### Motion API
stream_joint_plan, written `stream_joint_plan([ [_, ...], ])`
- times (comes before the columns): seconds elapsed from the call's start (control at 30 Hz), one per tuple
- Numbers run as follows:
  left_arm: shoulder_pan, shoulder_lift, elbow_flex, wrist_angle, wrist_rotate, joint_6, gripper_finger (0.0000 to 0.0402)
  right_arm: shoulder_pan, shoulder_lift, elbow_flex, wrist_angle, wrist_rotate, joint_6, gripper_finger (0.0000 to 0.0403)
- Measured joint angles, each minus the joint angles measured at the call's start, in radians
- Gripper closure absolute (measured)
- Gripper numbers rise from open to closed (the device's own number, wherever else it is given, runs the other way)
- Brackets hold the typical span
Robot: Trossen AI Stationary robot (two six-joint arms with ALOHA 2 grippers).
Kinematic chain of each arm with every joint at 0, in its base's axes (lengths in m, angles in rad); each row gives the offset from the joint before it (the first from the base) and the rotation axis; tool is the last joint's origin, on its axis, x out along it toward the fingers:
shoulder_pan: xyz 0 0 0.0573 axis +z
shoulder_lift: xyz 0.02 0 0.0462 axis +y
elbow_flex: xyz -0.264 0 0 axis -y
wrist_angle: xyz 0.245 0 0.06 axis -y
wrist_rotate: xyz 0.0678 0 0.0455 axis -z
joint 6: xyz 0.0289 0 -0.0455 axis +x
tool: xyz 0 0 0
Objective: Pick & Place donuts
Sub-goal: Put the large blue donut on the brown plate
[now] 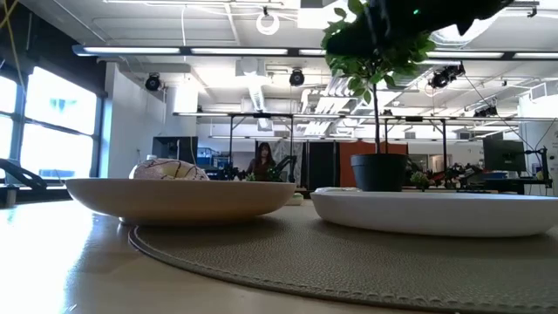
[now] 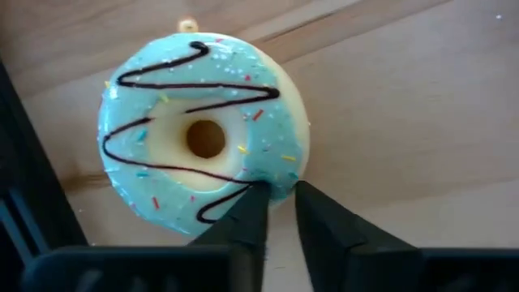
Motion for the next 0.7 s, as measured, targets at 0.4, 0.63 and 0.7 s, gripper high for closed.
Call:
stream_joint_plan([
  [0.4,0.020,0.000,0.234,-0.190,-0.330,0.001,0.0399,0.000,0.223,0.181,-0.234,0.000,-0.076,0.0258],
  [0.63,0.126,-0.001,0.354,-0.206,-0.483,0.271,0.0401,0.000,0.239,0.186,-0.235,0.002,-0.102,0.0258],
  [0.7,0.181,0.000,0.355,-0.165,-0.473,0.398,0.0401,0.000,0.239,0.186,-0.235,0.002,-0.102,0.0258],
])
